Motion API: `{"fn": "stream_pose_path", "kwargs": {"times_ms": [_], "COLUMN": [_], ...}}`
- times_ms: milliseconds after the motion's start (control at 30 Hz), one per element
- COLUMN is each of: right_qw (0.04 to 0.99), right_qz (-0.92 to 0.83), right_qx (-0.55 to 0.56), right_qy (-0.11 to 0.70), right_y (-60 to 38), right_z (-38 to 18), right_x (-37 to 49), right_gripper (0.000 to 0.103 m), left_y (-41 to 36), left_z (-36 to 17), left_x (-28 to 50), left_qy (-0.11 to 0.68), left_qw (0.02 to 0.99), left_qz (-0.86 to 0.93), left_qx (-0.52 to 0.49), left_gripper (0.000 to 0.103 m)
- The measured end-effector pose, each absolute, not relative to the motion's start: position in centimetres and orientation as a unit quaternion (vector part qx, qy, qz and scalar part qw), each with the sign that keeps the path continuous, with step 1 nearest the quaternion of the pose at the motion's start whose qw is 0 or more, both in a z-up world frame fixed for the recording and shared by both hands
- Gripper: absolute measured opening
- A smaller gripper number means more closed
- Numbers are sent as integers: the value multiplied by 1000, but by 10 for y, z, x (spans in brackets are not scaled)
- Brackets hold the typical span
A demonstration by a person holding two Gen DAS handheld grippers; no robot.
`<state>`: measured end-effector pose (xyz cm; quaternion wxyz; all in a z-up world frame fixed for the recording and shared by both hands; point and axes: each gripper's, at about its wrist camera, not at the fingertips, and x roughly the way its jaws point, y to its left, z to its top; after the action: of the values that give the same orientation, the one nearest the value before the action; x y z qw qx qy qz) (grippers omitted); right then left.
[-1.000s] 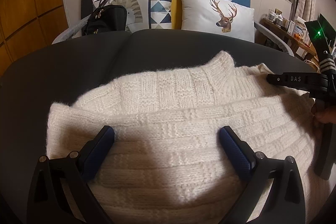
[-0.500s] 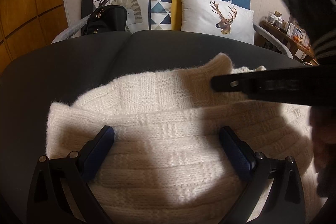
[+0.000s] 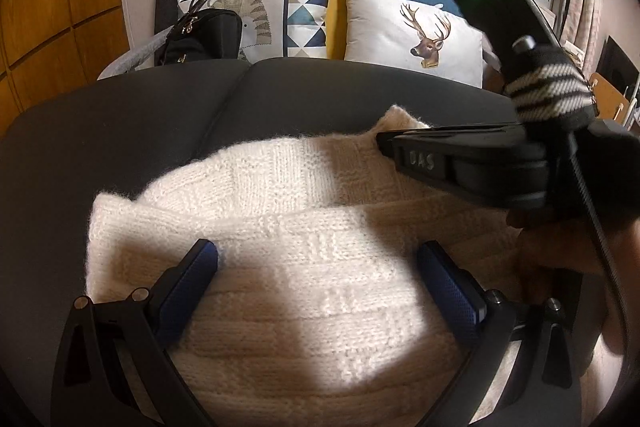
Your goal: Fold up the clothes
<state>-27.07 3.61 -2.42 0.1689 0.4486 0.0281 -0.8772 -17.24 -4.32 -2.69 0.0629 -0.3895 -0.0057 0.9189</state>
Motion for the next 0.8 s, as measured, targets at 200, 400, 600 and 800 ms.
{"fn": "stream_pose_path", "kwargs": {"times_ms": [200,400,600,800], "right_qw": [173,110,110,45], "right_qz": [-897,-876,-870,-888], "right_qx": [406,462,478,455], "right_qy": [-18,-78,-44,-46], "right_y": [99,174,167,174], "right_z": [27,1,-29,-39], "right_x": [-239,-229,-234,-238], "right_gripper": [7,10,6,3], "left_y": [-43,-41,-42,-43], "left_z": [-27,-28,-28,-29], "left_x": [-172,-173,-173,-174], "left_qy": [-6,-4,-5,-9], "left_qw": [63,61,62,64], "left_qz": [919,919,919,919], "left_qx": [-390,-389,-389,-389], "left_gripper": [101,101,101,101]}}
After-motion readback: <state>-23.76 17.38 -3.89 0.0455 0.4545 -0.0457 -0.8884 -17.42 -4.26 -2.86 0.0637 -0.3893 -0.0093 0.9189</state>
